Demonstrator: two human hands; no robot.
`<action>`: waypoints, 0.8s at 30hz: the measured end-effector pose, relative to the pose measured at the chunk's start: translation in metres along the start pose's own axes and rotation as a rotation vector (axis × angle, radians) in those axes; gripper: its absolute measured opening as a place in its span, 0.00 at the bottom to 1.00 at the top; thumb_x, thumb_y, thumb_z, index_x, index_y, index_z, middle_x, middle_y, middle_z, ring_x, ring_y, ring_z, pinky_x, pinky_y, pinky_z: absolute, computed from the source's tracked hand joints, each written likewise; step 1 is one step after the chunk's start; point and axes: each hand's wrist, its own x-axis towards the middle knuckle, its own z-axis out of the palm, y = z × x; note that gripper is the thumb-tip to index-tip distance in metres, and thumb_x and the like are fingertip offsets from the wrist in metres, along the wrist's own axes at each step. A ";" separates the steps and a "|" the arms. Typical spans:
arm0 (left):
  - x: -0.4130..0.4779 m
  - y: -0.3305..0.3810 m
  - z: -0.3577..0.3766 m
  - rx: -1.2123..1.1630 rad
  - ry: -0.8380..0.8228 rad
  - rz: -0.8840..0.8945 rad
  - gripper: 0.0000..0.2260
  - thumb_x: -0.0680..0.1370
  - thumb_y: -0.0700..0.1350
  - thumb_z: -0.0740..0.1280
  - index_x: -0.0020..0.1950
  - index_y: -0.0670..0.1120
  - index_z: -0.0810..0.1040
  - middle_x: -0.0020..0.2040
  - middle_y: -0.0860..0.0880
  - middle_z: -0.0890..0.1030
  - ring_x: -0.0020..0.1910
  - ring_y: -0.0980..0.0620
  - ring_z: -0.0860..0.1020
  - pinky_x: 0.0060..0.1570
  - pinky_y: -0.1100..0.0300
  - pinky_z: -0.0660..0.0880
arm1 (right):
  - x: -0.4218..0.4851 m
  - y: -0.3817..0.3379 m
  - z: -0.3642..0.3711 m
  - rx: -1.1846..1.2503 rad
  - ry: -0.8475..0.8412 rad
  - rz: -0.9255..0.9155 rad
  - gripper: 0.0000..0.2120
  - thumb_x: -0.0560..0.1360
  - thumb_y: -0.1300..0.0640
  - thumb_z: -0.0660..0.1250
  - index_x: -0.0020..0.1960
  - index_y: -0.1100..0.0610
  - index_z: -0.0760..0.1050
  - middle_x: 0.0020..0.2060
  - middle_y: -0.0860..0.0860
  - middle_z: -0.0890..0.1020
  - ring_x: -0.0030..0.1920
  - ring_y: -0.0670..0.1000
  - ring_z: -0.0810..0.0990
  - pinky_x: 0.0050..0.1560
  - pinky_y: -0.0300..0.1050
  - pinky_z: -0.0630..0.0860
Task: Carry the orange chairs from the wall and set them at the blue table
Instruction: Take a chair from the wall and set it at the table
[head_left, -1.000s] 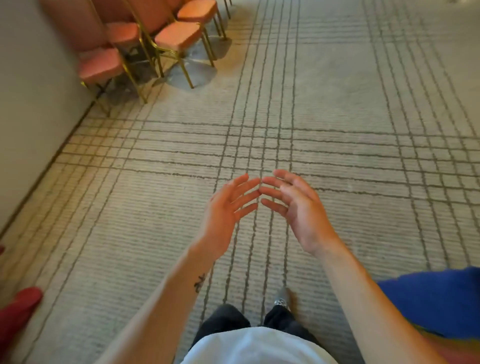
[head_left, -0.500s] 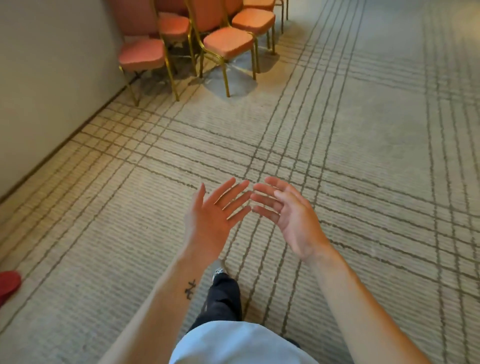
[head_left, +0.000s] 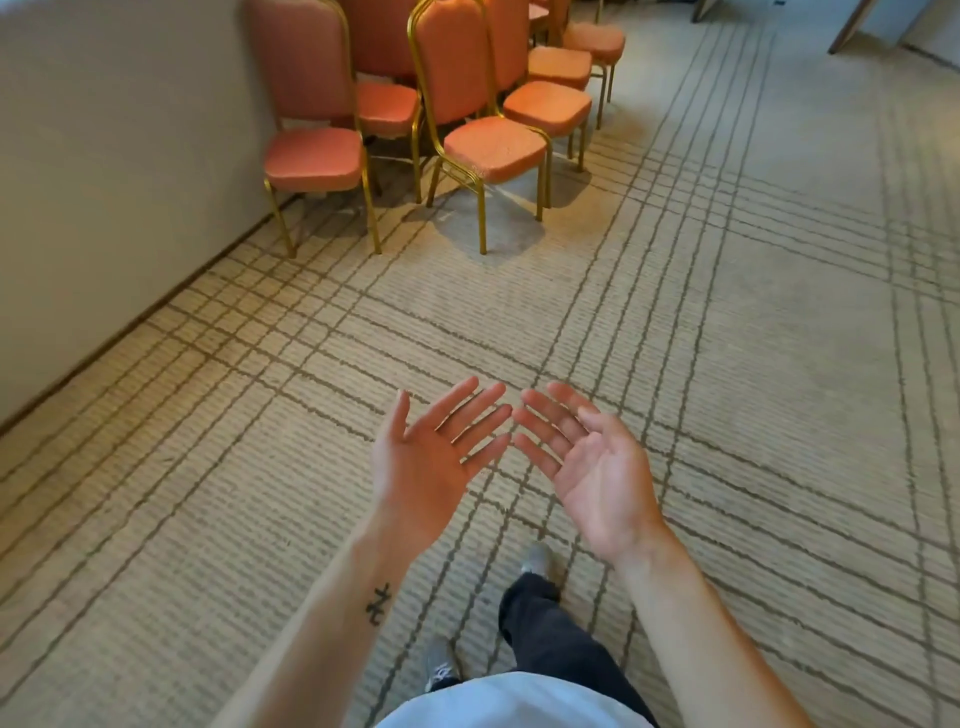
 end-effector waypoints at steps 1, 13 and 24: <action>0.017 0.006 0.001 -0.005 0.017 0.005 0.32 0.85 0.61 0.47 0.72 0.38 0.73 0.68 0.37 0.79 0.68 0.36 0.77 0.73 0.38 0.66 | 0.018 -0.005 0.000 0.011 -0.004 0.011 0.20 0.85 0.56 0.54 0.73 0.62 0.70 0.67 0.62 0.79 0.68 0.62 0.77 0.71 0.61 0.70; 0.223 0.092 0.070 0.001 0.126 0.147 0.32 0.85 0.61 0.47 0.73 0.37 0.73 0.68 0.36 0.79 0.69 0.36 0.77 0.75 0.38 0.64 | 0.272 -0.107 0.021 0.104 -0.146 0.131 0.20 0.84 0.55 0.54 0.71 0.61 0.71 0.67 0.62 0.79 0.68 0.60 0.78 0.71 0.60 0.71; 0.388 0.157 0.093 -0.026 0.195 0.083 0.32 0.84 0.62 0.49 0.72 0.38 0.73 0.68 0.36 0.79 0.69 0.35 0.77 0.74 0.38 0.66 | 0.442 -0.149 0.039 0.119 -0.107 0.191 0.19 0.83 0.54 0.55 0.70 0.61 0.72 0.67 0.61 0.79 0.67 0.59 0.79 0.72 0.59 0.70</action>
